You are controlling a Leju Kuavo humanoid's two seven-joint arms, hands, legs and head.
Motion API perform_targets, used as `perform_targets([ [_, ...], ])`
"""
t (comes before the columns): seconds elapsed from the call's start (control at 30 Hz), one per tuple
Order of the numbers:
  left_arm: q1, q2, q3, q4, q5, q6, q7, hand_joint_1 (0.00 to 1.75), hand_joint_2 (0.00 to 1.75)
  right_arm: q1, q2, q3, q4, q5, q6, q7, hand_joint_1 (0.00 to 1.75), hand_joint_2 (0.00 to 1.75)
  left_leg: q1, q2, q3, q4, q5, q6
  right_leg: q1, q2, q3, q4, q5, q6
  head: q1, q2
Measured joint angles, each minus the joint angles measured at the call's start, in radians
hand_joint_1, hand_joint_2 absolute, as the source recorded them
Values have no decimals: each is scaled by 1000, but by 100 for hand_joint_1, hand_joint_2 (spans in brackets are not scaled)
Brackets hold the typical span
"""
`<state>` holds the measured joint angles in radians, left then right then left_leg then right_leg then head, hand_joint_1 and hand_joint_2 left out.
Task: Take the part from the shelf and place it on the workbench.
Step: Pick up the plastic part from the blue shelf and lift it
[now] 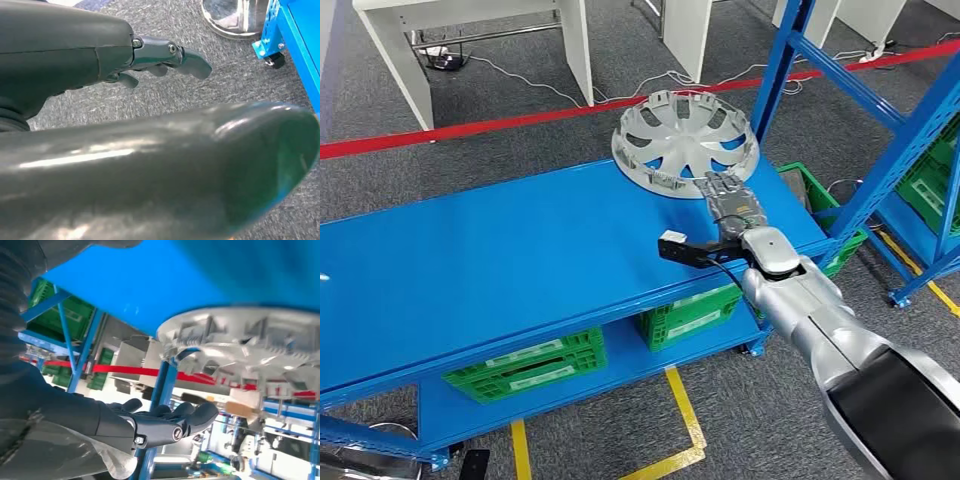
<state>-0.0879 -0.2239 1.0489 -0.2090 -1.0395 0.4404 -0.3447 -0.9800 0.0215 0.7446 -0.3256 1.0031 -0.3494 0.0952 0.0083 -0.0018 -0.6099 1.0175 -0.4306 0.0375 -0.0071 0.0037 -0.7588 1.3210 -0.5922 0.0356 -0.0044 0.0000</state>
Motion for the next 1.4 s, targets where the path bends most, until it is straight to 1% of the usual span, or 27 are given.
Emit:
perform_targets([
  [0.07,1,0,-1,0,0,-1,-1,0,0,2,1,0,1,1,0,-1,0,175,0,-1,0,0,0,0,-1,0,13,-28,24,-1,0,0],
  [0.1,1,0,-2,0,0,-3,-4,0,0,2,3,0,1,2,0,-4,0,175,0,-2,1,1,0,0,-2,-1,36,-73,53,-3,0,0],
  [0.17,1,0,-4,0,-3,-13,-12,0,0,-1,8,1,2,8,0,-12,0,175,-2,-2,0,4,-2,-5,-1,-3,111,-215,112,-8,0,0],
  [0.2,1,0,-5,0,-4,-20,-17,0,0,-3,12,2,2,12,0,-15,0,175,-4,-2,-1,5,-2,-10,0,-4,140,-269,127,-12,0,0],
  [0.23,1,0,-7,0,-6,-28,-21,0,0,-5,16,3,2,16,0,-16,0,175,-6,-2,-3,6,-1,-16,1,-3,156,-298,131,-15,-1,0],
  [0.3,1,0,-9,0,-7,-39,-28,0,0,-4,23,5,2,21,0,-17,0,175,-6,-1,-5,5,2,-27,3,0,157,-305,130,-24,-1,0],
  [0.37,1,0,-11,0,-7,-42,-31,0,0,-5,26,6,2,24,1,-18,0,175,-4,-1,-10,19,-11,-38,0,0,159,-311,135,-35,-2,0],
  [0.4,1,1,-11,0,-7,-43,-32,0,0,-6,28,6,2,25,1,-19,0,175,-4,-1,-22,48,-32,-43,-2,0,160,-314,137,-40,-3,0],
  [0.43,1,1,-11,0,-7,-44,-32,0,0,-7,31,7,2,26,1,-21,0,175,-2,-1,-44,102,-63,-48,-2,-1,161,-315,138,-44,-4,0],
  [0.5,1,2,-12,0,-7,-46,-32,0,0,-7,33,7,2,26,2,-26,0,175,-1,-1,-101,234,-122,-54,-1,-1,162,-315,137,-47,-6,0],
  [0.53,2,3,-12,0,-7,-46,-32,0,0,-5,34,7,3,26,2,-28,0,175,-1,-1,-120,279,-133,-56,-1,-1,162,-314,137,-47,-5,0],
  [0.57,2,3,-12,0,-7,-47,-32,0,0,-5,34,8,3,26,3,-29,0,175,-1,-1,-122,284,-124,-56,-1,-1,162,-314,137,-47,-6,0],
  [0.6,2,3,-12,0,-7,-49,-33,0,0,-4,34,8,3,26,3,-30,0,175,-1,-1,-105,249,-97,-54,0,0,163,-314,137,-47,-6,0],
  [0.67,2,4,-12,0,-7,-53,-37,0,0,-6,36,7,3,28,3,-31,0,175,-2,-1,-42,115,-29,-46,1,2,165,-313,135,-44,-5,0],
  [0.7,2,4,-12,0,-7,-55,-39,0,0,-8,37,7,3,28,3,-31,0,175,-4,-1,-15,55,-11,-42,2,3,164,-312,134,-42,-5,0],
  [0.77,2,4,-12,0,-7,-57,-42,0,0,-10,38,7,3,30,3,-32,0,175,-7,-1,5,7,-8,-34,5,3,160,-311,134,-35,-5,0],
  [0.87,3,4,-12,0,-5,-58,-43,0,0,-12,39,7,3,35,3,-32,0,175,-4,0,9,-4,-6,-18,4,2,150,-304,125,-19,-4,0],
  [0.93,2,3,-12,0,-2,-57,-44,0,0,-16,39,7,3,37,4,-32,0,175,1,0,13,-10,-3,-7,3,1,111,-228,83,-10,-1,0],
  [1.0,2,2,-12,0,2,-57,-45,0,0,-15,39,7,3,38,5,-32,0,175,1,1,14,-10,-5,-3,1,1,42,-90,29,-4,2,0],
  [1.03,2,2,-12,0,3,-57,-45,0,0,-12,39,7,3,38,5,-32,0,175,1,1,15,-10,-6,-2,0,1,12,-38,17,-2,2,0],
  [1.07,3,2,-12,0,4,-57,-46,0,0,-9,39,7,3,39,5,-32,0,175,1,0,16,-10,-8,-2,-1,0,-2,-20,23,-1,2,0],
  [1.1,3,2,-12,0,4,-57,-46,0,0,-7,39,7,3,39,6,-32,0,175,1,-1,19,-9,-10,-3,-2,0,6,-44,49,-2,2,0],
  [1.17,4,2,-12,0,5,-57,-47,0,0,-9,39,7,3,39,6,-32,0,175,1,-2,26,-7,-17,-8,-3,-4,65,-174,121,-5,2,0],
  [1.2,4,2,-12,0,5,-57,-47,0,0,-12,39,7,3,40,6,-32,0,175,-1,-3,27,-4,-22,-12,-3,-6,99,-240,144,-7,2,0],
  [1.27,4,2,-12,0,6,-56,-49,0,0,-13,42,7,3,41,8,-33,0,175,-5,-2,25,-1,-25,-23,-1,-6,131,-300,152,-15,1,0],
  [1.33,5,2,-12,0,7,-55,-50,0,0,-11,43,6,2,42,9,-33,0,175,-5,-1,24,-1,-28,-32,-1,-3,135,-304,148,-25,0,0],
  [1.4,6,2,-11,0,7,-54,-52,0,0,-12,43,6,2,42,9,-33,0,175,-4,-1,16,27,-49,-42,-4,-2,141,-308,145,-37,-3,0],
])
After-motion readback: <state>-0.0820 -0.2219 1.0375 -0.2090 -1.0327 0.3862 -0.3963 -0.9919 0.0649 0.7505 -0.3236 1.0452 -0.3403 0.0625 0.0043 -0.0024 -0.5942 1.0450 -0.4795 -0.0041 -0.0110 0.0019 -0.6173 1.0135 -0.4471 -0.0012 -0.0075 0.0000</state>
